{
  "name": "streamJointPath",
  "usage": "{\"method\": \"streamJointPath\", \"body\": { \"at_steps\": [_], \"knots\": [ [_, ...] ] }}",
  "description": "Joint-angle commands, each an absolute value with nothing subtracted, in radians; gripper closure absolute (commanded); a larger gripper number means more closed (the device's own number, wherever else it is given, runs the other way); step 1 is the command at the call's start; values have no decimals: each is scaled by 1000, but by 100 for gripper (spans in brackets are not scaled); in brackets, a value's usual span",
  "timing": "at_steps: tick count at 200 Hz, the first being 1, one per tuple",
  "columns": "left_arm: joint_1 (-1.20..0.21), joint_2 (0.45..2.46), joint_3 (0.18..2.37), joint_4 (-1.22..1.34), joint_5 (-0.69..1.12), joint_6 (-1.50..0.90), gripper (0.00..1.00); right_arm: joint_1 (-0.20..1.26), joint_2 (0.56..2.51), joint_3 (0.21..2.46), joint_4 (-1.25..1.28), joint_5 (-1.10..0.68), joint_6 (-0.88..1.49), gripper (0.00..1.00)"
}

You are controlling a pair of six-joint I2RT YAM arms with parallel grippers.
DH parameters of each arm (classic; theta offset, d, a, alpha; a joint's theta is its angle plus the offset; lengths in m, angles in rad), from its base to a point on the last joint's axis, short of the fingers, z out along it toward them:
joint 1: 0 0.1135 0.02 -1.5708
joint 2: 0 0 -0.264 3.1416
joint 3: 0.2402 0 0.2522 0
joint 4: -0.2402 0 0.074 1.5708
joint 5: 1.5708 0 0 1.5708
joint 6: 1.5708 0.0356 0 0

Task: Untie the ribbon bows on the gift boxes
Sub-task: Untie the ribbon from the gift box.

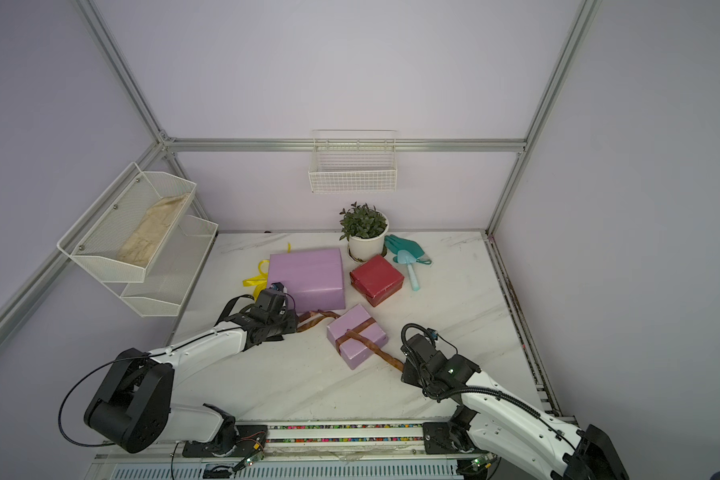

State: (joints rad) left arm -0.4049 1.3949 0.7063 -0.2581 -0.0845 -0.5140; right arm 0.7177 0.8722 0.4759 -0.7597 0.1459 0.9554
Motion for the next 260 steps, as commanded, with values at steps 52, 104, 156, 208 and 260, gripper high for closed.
{"method": "streamJointPath", "body": {
  "at_steps": [52,104,156,208,260],
  "knots": [
    [-413,1260,763,-114,298,-514,0,715,965,682,-747,263,898,48],
    [-461,1402,833,66,497,-560,0,716,1031,598,-344,-50,871,69],
    [-530,1580,896,89,531,-557,0,723,1062,551,-207,-52,865,42],
    [-561,1548,827,95,541,-612,0,723,1080,487,-80,-96,940,62],
    [-581,1477,731,94,524,-654,0,723,966,448,-254,-74,974,100]
  ]
}}
